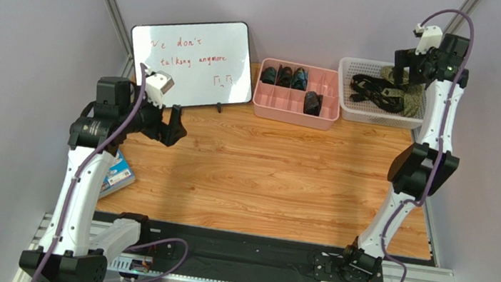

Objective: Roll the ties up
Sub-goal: Pick up the tie from the bin.

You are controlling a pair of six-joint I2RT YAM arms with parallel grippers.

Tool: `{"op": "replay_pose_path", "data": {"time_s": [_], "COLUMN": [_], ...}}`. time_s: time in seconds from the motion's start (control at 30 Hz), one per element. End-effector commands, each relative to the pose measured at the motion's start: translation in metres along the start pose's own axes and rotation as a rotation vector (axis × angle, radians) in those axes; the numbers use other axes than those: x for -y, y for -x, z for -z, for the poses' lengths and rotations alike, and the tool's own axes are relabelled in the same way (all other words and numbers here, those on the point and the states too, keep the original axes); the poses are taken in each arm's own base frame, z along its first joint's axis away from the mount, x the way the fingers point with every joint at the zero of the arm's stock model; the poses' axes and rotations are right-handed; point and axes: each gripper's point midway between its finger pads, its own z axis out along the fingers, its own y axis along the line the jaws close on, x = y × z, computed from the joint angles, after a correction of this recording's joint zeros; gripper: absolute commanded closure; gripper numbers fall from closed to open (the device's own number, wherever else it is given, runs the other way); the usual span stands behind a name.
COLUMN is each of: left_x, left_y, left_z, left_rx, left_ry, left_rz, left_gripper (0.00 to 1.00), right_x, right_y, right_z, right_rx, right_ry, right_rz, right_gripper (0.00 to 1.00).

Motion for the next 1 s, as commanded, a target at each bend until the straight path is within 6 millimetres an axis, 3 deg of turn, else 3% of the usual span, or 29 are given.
{"op": "replay_pose_path", "data": {"time_s": [0.0,0.13,0.23,0.27,0.33,0.4,0.77,0.97], "left_x": [-0.007,-0.014,-0.02,-0.022,-0.024,-0.025,-0.033,-0.036], "left_y": [-0.005,-0.011,-0.015,-0.017,-0.019,-0.021,-0.031,-0.032], "left_z": [-0.016,-0.022,-0.026,-0.027,-0.029,-0.031,-0.032,-0.033], "left_rx": [-0.041,-0.084,-0.11,-0.122,-0.133,-0.144,-0.181,-0.196], "left_ry": [-0.033,-0.019,0.002,0.005,0.013,0.013,0.053,0.07], "left_rz": [-0.029,-0.025,-0.015,-0.01,-0.002,0.01,0.009,0.021], "left_gripper": [0.0,0.0,0.01,0.0,0.01,0.0,0.01,0.01], "right_x": [0.036,0.069,0.092,0.098,0.107,0.116,0.127,0.129], "right_y": [-0.014,-0.022,-0.022,-0.034,-0.03,-0.041,-0.06,-0.062], "right_z": [-0.038,-0.079,-0.094,-0.106,-0.114,-0.126,-0.169,-0.186], "right_rx": [-0.011,0.037,0.069,0.049,0.062,0.047,0.092,0.139], "right_ry": [-0.067,-0.176,-0.262,-0.285,-0.323,-0.357,-0.41,-0.452], "right_rz": [0.191,0.25,0.273,0.279,0.319,0.327,0.419,0.446], "right_gripper": [0.02,0.04,0.04,0.05,0.06,0.07,0.09,0.2]}}
